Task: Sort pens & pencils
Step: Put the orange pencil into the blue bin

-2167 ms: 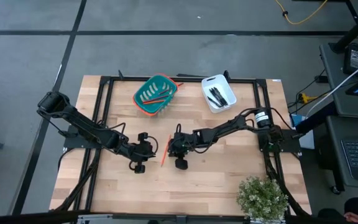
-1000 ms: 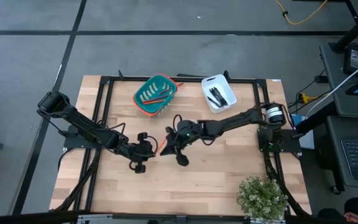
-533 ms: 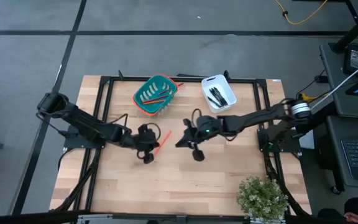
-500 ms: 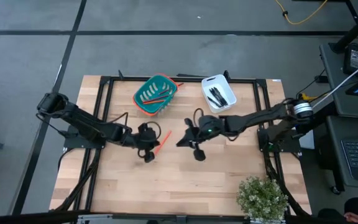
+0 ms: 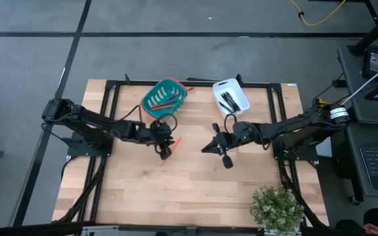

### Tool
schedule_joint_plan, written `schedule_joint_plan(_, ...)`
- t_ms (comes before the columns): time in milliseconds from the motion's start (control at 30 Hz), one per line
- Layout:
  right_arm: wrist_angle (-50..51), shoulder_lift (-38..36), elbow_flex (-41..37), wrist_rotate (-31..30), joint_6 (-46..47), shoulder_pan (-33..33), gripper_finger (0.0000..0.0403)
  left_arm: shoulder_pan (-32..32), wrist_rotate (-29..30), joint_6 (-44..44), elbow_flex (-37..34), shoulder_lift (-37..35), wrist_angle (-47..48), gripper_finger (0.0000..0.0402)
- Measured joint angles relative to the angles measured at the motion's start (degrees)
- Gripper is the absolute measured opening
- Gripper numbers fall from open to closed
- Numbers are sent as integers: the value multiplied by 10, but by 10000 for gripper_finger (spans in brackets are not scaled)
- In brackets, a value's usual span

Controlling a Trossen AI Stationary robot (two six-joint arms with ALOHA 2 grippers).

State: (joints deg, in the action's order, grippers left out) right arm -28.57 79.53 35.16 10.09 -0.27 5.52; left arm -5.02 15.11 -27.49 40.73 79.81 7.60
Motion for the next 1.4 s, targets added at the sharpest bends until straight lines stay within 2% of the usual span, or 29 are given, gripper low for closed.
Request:
schedule_joint_plan(100, 5, 1, 0, 0, -1, 0, 21, 14, -15, -7, 13, 27, 6, 111)
schedule_joint_plan(267, 14, 0, 0, 0, -5, 0, 21, 31, -55, -35, 55, 92, 35, 113)
schedule_joint_plan(333, 18, -2, 1, 0, -14, -1, 21, 34, -73, -35, 85, 120, 79, 112)
schedule_joint_plan(500, 44, -7, 1, 0, -17, 0, 21, 33, -78, -17, 176, 176, 212, 113)
schedule_joint_plan(667, 61, -7, 1, 0, -17, 0, 21, 31, -71, -27, 238, 197, 269, 114)
schedule_joint_plan(1033, 75, -7, 1, 0, -17, 0, 21, 26, -71, -124, 242, 200, 325, 114)
schedule_joint_plan(1233, 74, -7, 1, 0, -17, 0, 21, 16, -72, -141, 242, 210, 324, 113)
schedule_joint_plan(1400, 74, -7, 1, 0, -18, 0, 21, 8, -103, -144, 242, 240, 320, 112)
